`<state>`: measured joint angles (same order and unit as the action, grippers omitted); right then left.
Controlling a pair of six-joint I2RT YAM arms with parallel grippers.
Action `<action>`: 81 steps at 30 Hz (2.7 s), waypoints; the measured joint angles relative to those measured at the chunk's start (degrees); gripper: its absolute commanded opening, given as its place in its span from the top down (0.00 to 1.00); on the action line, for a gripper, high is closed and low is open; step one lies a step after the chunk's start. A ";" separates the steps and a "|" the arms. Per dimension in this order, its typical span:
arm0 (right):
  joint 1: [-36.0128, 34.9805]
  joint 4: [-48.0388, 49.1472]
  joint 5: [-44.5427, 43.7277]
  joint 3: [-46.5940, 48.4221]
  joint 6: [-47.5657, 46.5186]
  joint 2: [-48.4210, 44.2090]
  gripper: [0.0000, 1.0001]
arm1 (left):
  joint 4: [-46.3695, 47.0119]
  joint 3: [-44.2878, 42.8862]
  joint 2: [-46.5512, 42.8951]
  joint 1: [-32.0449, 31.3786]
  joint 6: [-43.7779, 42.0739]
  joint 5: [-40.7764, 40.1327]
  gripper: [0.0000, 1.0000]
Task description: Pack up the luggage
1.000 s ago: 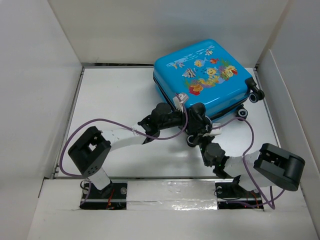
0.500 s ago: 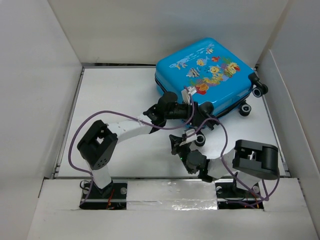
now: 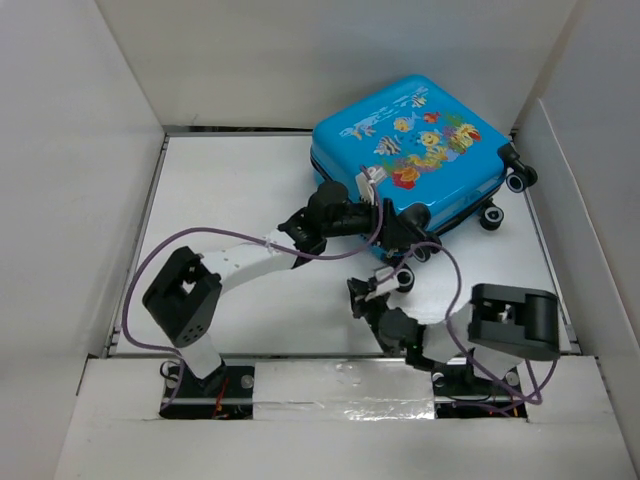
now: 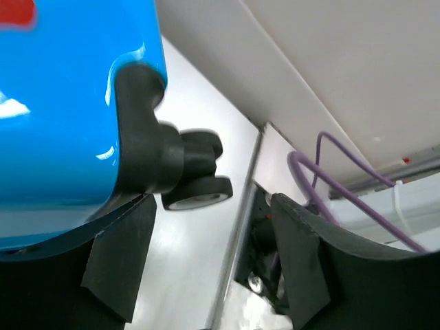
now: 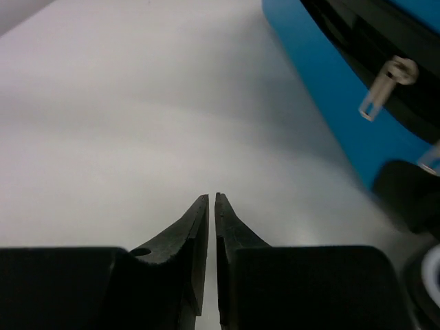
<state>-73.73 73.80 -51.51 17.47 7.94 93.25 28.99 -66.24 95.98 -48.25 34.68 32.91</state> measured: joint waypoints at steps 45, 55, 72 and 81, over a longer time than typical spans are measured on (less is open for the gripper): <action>38.93 -90.03 25.86 20.72 10.45 -54.36 0.06 | 18.99 17.40 4.52 -6.80 -7.02 -24.11 0.52; 48.92 -85.33 47.32 20.96 6.29 -48.09 0.20 | 18.25 17.11 4.74 -7.23 -8.26 -26.84 0.69; 50.49 -81.66 55.17 20.94 3.91 -44.48 0.65 | 19.39 17.55 5.42 -7.63 -9.51 -31.39 1.00; 50.86 -80.74 56.19 20.55 3.78 -44.48 0.52 | 23.52 18.93 5.18 -8.44 -8.13 -29.03 0.40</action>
<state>-22.87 -6.94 4.69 38.02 11.73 48.77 52.51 -47.31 101.16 -56.69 26.55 3.88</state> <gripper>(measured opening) 0.610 0.594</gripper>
